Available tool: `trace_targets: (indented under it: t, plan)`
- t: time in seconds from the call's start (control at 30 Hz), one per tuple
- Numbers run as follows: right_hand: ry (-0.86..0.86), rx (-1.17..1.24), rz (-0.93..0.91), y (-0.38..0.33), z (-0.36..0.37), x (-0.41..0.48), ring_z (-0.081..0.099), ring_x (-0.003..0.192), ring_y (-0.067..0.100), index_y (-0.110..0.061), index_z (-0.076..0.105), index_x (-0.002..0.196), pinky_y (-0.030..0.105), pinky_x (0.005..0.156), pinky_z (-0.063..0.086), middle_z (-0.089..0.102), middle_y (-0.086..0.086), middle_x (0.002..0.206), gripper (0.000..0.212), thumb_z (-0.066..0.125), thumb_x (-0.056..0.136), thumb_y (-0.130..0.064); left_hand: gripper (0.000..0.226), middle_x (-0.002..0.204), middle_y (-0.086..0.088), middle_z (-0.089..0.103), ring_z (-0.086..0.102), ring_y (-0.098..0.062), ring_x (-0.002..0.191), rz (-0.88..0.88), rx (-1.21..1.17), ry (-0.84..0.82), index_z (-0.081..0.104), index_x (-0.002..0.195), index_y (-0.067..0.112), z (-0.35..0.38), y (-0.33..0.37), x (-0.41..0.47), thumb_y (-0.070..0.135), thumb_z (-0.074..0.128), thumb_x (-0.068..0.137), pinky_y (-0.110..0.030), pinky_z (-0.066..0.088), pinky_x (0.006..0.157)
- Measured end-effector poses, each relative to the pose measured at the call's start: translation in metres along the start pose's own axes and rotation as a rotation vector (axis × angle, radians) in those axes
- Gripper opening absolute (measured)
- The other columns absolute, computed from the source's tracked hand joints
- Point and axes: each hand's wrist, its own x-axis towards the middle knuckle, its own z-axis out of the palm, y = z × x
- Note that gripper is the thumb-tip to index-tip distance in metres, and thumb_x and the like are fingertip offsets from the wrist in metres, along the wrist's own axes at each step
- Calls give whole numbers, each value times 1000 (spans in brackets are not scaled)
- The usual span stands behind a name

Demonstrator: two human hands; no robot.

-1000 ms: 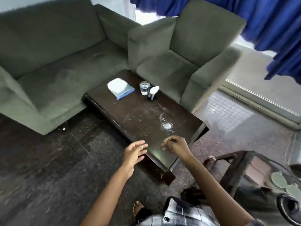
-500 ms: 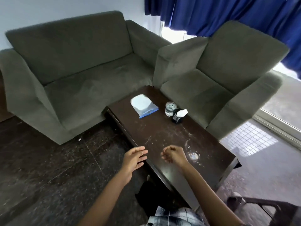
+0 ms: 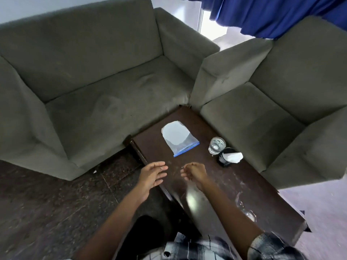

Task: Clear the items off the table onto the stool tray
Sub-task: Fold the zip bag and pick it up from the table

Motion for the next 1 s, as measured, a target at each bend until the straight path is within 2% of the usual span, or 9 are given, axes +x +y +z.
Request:
trace_targets:
  t: [0.2,0.33,0.47,0.53,0.6,0.67,0.83,0.93,1.0]
  plan:
    - [331,233,144,-16,38,92,51,28,9,-4,55,71,16,35,42,55,6,39,18,49,85,5,16,94,7,70,65,-12,87,-62,46,-52,63,93,25,-38,43,79,15,50,93,-24,47,77]
    - [473,257,211,-19,57,154,47,26,12,-1,55,62,16,31,40,52,12,45,23,47,81,10,16,93,8,70,65,-10,86,-75,135,-106,63,100,22,-66,75,142,16,48,94,-24,48,76]
    - [569,239,273,-19,61,208,45,39,20,0,53,64,16,31,36,49,14,56,22,45,83,9,17,94,7,68,64,-10,85,-84,197,-138,62,94,25,-86,94,202,16,47,95,-23,47,74]
    - [564,274,288,-17,63,226,50,37,19,0,55,81,18,30,40,51,12,62,10,49,85,7,17,97,5,69,64,-12,87,-91,220,-152,62,95,25,-96,100,227,16,47,94,-24,47,73]
    - [462,311,290,-15,69,240,59,54,19,-8,49,108,26,44,53,51,8,75,19,48,90,-1,17,99,3,69,64,-12,88,-89,224,-159,62,99,23,-105,106,246,15,47,94,-24,46,74]
    - [431,356,304,-14,78,250,57,63,22,-8,44,118,34,57,52,49,9,78,26,45,92,-3,17,100,3,69,64,-12,88,-90,235,-163,62,102,22,-115,111,259,15,49,93,-24,46,75]
    - [635,473,301,-11,98,264,53,28,15,-2,41,77,27,32,46,45,14,67,14,49,85,6,18,106,-3,66,62,-16,90,-94,277,-163,60,106,17,-133,123,276,12,48,94,-24,45,74]
    - [656,578,287,-10,98,266,40,18,8,-3,39,63,32,40,48,42,15,59,27,46,83,14,18,105,-4,67,62,-13,86,-63,284,-142,61,98,20,-140,130,282,11,46,95,-24,44,74]
    - [678,564,295,-10,95,259,38,17,8,-4,39,61,27,39,46,41,14,54,30,47,82,15,19,105,-4,67,62,-11,85,-57,298,-137,61,93,23,-141,134,280,11,46,95,-24,45,74]
